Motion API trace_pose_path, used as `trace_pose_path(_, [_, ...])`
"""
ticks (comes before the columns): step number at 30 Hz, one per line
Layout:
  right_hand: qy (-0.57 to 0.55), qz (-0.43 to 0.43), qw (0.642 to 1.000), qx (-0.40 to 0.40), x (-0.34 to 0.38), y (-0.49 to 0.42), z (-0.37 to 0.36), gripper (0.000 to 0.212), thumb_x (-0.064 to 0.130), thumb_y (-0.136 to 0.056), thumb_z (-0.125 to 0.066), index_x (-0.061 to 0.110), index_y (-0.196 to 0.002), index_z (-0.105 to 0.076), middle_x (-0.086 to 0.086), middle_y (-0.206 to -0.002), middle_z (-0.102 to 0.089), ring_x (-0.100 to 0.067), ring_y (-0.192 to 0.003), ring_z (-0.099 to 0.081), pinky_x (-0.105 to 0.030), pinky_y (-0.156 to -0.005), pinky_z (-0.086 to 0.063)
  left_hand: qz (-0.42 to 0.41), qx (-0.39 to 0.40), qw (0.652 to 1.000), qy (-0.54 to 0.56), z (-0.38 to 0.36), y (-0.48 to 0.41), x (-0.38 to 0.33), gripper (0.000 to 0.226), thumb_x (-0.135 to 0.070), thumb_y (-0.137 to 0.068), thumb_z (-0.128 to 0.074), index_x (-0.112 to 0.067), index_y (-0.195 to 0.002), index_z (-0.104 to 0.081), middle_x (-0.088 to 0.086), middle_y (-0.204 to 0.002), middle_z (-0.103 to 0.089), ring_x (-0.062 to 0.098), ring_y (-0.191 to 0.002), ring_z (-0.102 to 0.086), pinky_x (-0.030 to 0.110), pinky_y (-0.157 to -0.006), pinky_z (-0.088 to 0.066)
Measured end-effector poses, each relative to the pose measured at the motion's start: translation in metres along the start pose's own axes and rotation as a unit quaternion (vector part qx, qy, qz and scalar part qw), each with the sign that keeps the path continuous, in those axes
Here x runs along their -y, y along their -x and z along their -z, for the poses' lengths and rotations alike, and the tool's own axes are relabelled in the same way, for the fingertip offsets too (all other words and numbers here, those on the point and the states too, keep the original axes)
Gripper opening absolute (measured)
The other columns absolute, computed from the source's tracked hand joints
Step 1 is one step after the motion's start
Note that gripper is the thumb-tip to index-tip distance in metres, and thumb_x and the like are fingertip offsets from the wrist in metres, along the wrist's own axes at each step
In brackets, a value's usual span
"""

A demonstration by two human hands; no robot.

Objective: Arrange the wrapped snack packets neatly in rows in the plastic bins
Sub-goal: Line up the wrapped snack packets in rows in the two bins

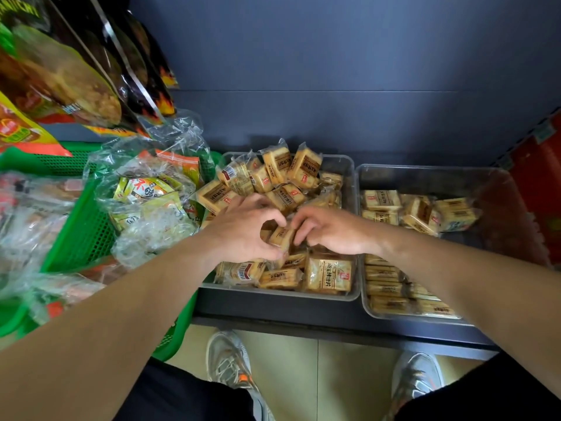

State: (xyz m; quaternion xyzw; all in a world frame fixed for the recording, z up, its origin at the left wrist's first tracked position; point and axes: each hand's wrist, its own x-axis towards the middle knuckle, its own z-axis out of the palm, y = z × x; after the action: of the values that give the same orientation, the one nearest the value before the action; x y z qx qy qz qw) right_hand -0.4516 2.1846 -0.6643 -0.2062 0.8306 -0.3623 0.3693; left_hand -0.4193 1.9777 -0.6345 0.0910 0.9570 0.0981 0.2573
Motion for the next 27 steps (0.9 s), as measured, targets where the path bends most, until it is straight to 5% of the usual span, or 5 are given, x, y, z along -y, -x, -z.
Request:
trace_pose_path(4, [0.209,0.008,0.961,-0.180,-0.017,-0.002,0.026,0.045,0.016,-0.093,-0.063,0.026,-0.135,-0.055,0.006,-0.133,-0.056,-0.015,-0.125,-0.052,-0.036,-0.105,-0.045,0.011,-0.007,1.000,-0.003,0.002,-0.001,-0.001,0.058,-0.046,-0.081,-0.076,-0.045,-0.134,-0.051,-0.013,-0.156,-0.023,0.019,-0.144,-0.019,0.047,-0.116,-0.024])
trace_pose_path(10, [0.310,-0.020,0.944,-0.114,-0.026,-0.025,0.033,0.069,0.030,-0.083,-0.079,0.031,-0.145,-0.048,0.006,-0.142,-0.049,-0.020,-0.133,-0.045,-0.044,-0.114,-0.038,0.024,0.006,1.000,-0.001,0.005,-0.002,-0.003,0.061,-0.045,-0.085,-0.073,-0.042,-0.142,-0.051,-0.013,-0.160,-0.020,0.022,-0.149,-0.012,0.052,-0.121,-0.014])
trace_pose_path(15, [0.347,-0.034,0.931,-0.106,-0.022,-0.035,0.035,0.055,0.041,-0.078,-0.082,0.031,-0.128,-0.059,0.006,-0.118,-0.050,-0.020,-0.118,-0.047,-0.043,-0.103,-0.044,0.023,0.019,1.000,0.007,0.007,-0.005,-0.001,0.060,-0.045,-0.086,-0.072,-0.044,-0.141,-0.051,-0.013,-0.159,-0.020,0.022,-0.149,-0.012,0.052,-0.121,-0.014])
trace_pose_path(23, [0.028,-0.021,0.974,-0.224,-0.001,-0.027,0.061,0.040,0.029,-0.082,-0.083,0.021,-0.117,-0.064,0.009,-0.100,-0.067,-0.012,-0.094,-0.064,-0.030,-0.080,-0.046,0.016,0.036,0.998,0.043,0.016,-0.005,0.000,0.056,-0.048,-0.084,-0.075,-0.037,-0.136,-0.057,-0.011,-0.156,-0.029,0.020,-0.148,-0.017,0.047,-0.119,-0.018])
trace_pose_path(27, [-0.021,-0.010,0.970,-0.241,0.013,-0.053,0.051,0.050,0.020,-0.084,-0.082,0.017,-0.129,-0.060,0.008,-0.100,-0.066,-0.013,-0.097,-0.065,-0.024,-0.085,-0.046,0.046,-0.030,0.993,0.109,0.022,-0.005,-0.002,0.040,-0.047,-0.084,-0.076,-0.034,-0.116,-0.056,-0.005,-0.144,-0.048,0.021,-0.127,-0.051,0.046,-0.107,-0.040])
